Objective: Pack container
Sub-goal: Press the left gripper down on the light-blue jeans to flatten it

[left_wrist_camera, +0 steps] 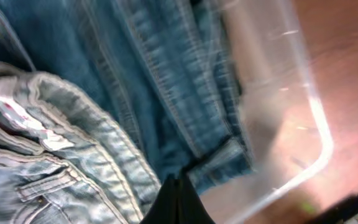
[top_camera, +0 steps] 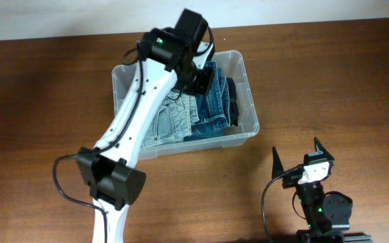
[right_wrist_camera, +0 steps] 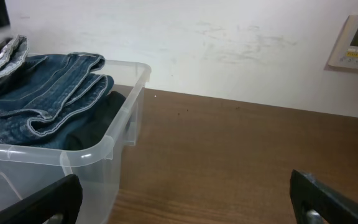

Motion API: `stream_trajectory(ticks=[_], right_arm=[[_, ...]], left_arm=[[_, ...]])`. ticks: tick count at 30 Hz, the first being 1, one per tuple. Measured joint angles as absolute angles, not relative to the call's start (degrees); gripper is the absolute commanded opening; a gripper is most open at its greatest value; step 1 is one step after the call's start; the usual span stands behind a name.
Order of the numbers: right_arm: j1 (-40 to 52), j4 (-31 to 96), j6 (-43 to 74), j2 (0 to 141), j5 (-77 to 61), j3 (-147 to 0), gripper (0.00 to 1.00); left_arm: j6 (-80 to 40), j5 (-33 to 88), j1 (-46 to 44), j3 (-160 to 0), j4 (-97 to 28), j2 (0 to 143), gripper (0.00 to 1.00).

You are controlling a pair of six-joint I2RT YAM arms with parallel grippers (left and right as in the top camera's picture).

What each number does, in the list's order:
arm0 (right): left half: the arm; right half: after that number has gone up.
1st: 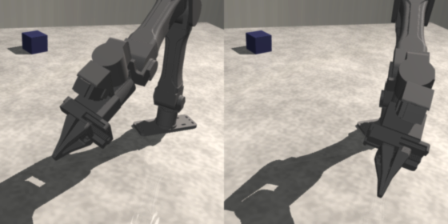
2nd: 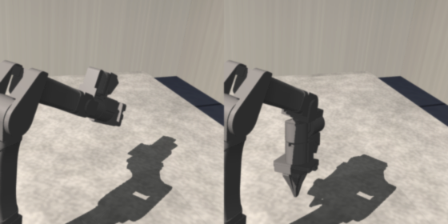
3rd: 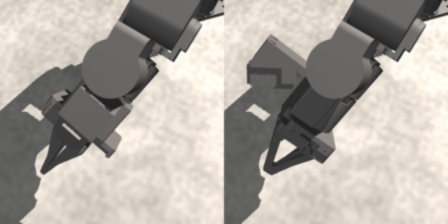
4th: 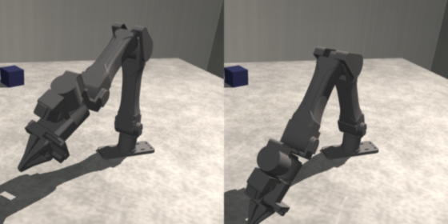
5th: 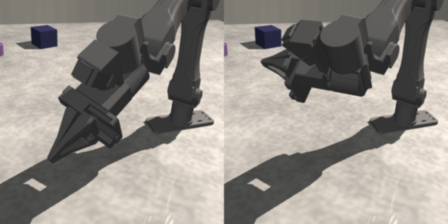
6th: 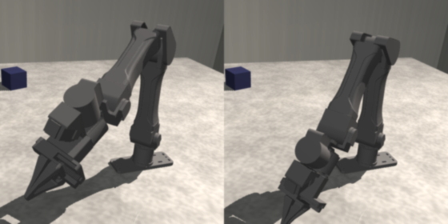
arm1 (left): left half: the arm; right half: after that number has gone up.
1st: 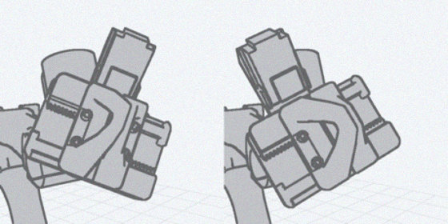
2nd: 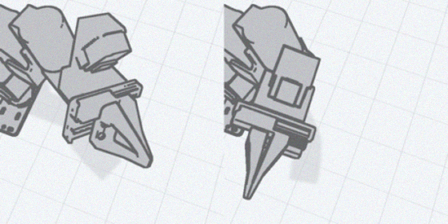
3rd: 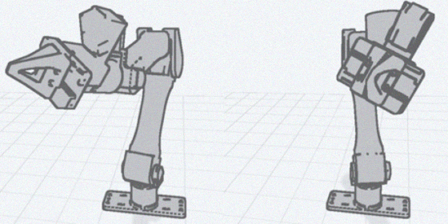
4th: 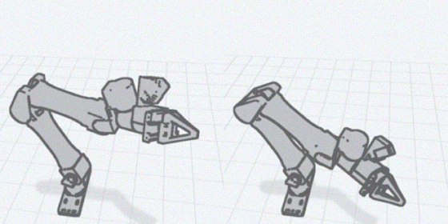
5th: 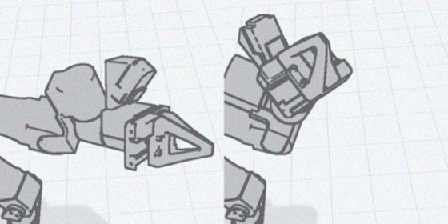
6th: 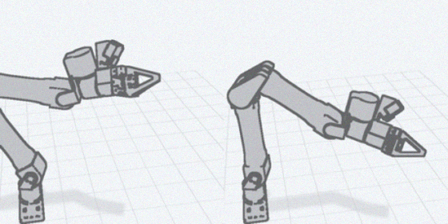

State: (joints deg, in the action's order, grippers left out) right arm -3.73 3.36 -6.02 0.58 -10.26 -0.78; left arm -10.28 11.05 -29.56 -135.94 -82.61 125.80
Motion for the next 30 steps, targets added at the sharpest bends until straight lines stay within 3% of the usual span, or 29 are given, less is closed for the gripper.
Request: stream_trajectory(ticks=[21,30], right_arm=[[-3.7,3.4,-6.0,0.6,-10.3,-0.8,0.99],[-3.7,3.4,-6.0,0.6,-10.3,-0.8,0.98]], left_arm=[[-13.1,5.8,-26.9,-114.4,-69.6,125.2,0.01],[-12.9,5.7,-26.9,-118.6,-75.4,124.8,0.0]])
